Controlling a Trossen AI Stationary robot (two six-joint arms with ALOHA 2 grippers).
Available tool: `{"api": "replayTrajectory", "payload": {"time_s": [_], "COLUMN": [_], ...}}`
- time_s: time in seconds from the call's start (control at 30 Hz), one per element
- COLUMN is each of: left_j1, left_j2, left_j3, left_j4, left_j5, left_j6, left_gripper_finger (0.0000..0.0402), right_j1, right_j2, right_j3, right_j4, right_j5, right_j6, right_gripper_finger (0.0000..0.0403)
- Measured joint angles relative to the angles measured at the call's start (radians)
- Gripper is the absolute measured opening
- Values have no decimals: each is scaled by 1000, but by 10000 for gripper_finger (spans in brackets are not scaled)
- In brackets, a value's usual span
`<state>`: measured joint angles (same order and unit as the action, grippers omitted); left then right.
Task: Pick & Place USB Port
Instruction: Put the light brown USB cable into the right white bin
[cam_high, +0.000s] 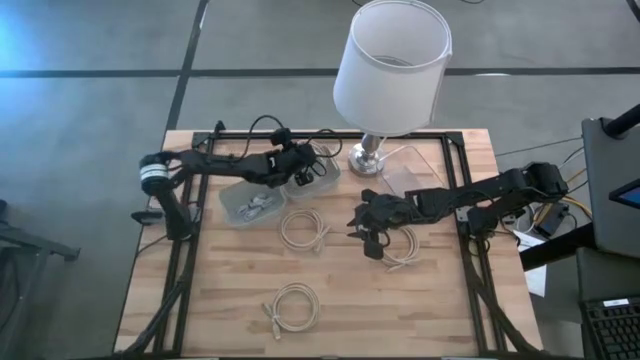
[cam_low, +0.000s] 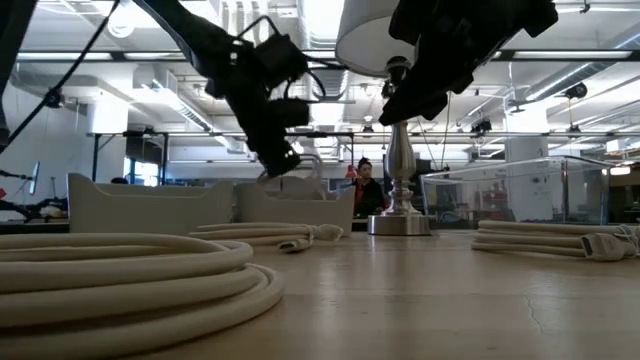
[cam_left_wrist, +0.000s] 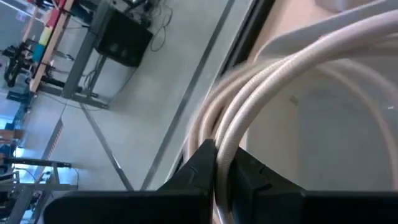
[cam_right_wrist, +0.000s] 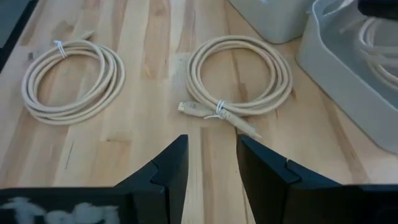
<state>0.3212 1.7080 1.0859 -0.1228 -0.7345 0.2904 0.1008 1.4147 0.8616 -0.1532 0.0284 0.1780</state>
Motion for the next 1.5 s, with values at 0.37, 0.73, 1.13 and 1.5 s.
{"api": "replayTrajectory", "payload": {"time_s": [0.37, 0.73, 1.13, 1.5], "left_j1": [-2, -37, -72, -131], "left_j2": [60, -21, -109, -110], "left_j3": [0, 40, 38, 45], "left_j4": [3, -108, -218, -298], "left_j5": [1, 0, 15, 48], "left_j6": [27, 30, -50, -134], "left_gripper_finger": [64, 148, 177, 177], "right_j1": [0, 0, -1, -1], "right_j2": [0, 0, 0, 0], "right_j3": [-1, -2, -2, -1], "right_j4": [1, -1, -6, -1], "right_j5": [0, 0, -2, -2], "right_j6": [40, 40, 20, -81], "right_gripper_finger": [128, 135, 126, 137]}}
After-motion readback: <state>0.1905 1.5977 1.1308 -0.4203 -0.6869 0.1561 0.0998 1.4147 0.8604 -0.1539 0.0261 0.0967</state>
